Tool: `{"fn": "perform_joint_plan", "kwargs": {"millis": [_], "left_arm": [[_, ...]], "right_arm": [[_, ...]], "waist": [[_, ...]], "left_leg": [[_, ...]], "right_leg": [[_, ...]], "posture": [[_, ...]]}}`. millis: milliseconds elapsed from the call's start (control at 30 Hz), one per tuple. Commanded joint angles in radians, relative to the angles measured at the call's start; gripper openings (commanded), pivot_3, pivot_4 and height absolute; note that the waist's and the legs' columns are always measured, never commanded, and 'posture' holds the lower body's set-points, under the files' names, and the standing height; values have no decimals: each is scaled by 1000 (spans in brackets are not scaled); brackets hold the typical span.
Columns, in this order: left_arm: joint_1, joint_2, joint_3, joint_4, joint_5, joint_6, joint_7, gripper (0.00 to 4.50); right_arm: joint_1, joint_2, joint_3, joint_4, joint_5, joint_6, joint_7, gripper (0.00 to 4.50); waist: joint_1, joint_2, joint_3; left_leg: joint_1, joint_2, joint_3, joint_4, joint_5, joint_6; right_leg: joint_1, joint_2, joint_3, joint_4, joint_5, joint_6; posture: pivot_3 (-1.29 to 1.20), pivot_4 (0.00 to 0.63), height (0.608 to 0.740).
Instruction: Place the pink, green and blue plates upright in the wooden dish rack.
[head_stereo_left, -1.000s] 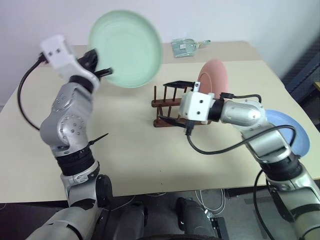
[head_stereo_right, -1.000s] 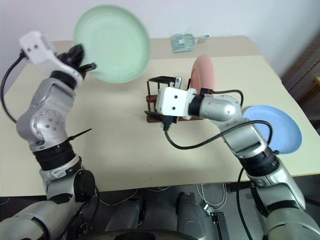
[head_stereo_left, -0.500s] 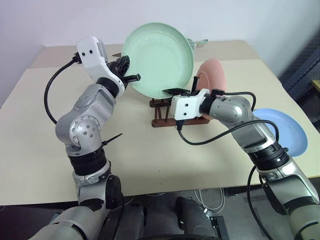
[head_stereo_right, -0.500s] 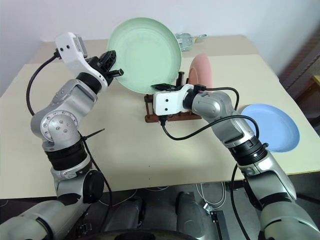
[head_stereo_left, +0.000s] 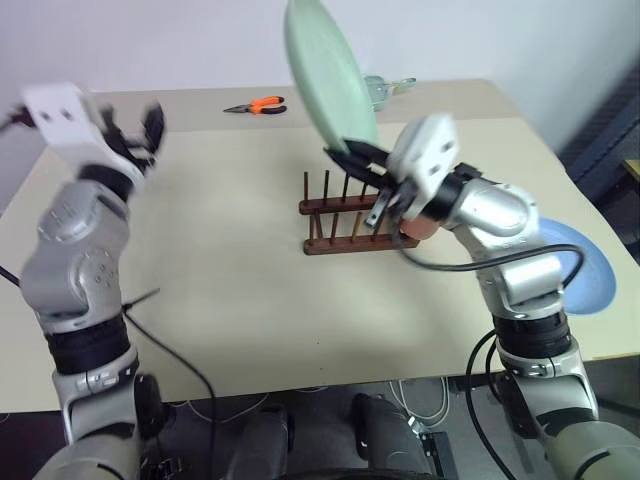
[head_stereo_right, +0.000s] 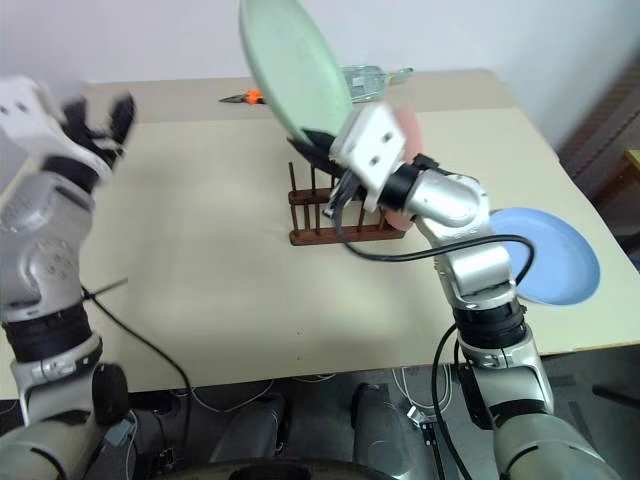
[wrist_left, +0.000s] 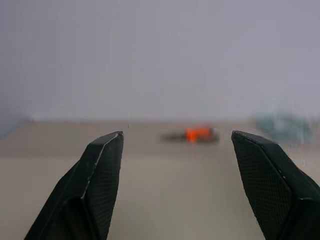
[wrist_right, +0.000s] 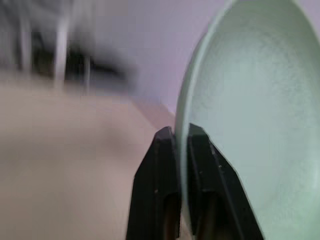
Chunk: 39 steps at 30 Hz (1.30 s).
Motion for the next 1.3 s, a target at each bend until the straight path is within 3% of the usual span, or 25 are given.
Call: {"fn": "perform_joint_plan", "kwargs": {"millis": [33,200,633,733,867,1033,1133,1200,1300], "left_arm": [[127,45,-152,-97,-10,-50,-212,3518],[307,111,-316,-230,-52,-33,-421,3518],[335,78,-383,-319,-85,16,-447,3518],[325,72,-378,-322,-92,23,-445,3569],[313,68,-381,-320,-91,23,-448,3569],[296,62,-401,-310,-82,22,-456,3569],[277,61,-420,-291,-69,12,-466,3569],[259,55,-440,-269,-56,1,-474,3569],[233,37,-467,-246,-43,-6,-481,3569]], "right_arm": [[-11,19,-150,-71,321,223,-123,0],[2,24,-198,-23,437,360,-275,0],[-39,58,-273,166,562,450,-489,0],[-42,45,-263,174,556,455,-494,1010],[-50,-28,-188,120,403,355,-420,2898],[-51,-233,-167,23,246,200,-226,2898],[-24,-330,-278,21,310,208,-152,2898],[32,-387,-394,44,352,230,-124,3453],[157,-469,-486,79,284,218,-105,4473]], "waist": [[4,0,0],[-2,4,1],[-18,6,2],[-17,5,2],[-16,6,3],[-14,7,3],[-15,6,3],[-10,5,3],[-1,5,3]], "left_leg": [[0,0,0,0,0,1],[0,2,1,-2,-1,1],[0,1,3,-2,0,1],[0,1,3,-2,0,1],[0,1,3,-2,0,1],[-1,1,3,-2,-1,2],[-1,1,3,-1,-1,2],[0,1,3,-1,-1,2],[0,1,3,0,-1,3]], "right_leg": [[0,-1,0,0,0,-1],[-3,0,0,1,-3,-5],[-3,0,0,2,-3,-5],[-3,0,0,2,-3,-5],[-3,0,0,1,-3,-4],[-3,0,0,1,-4,-2],[-2,0,0,0,-5,-1],[-1,0,0,-1,-5,-1],[1,0,-1,-2,-5,-1]], "posture": [[0,150,740],[0,150,740],[0,150,740],[0,150,740],[0,150,740],[0,150,740],[0,150,740],[0,150,740],[0,150,740]]}}
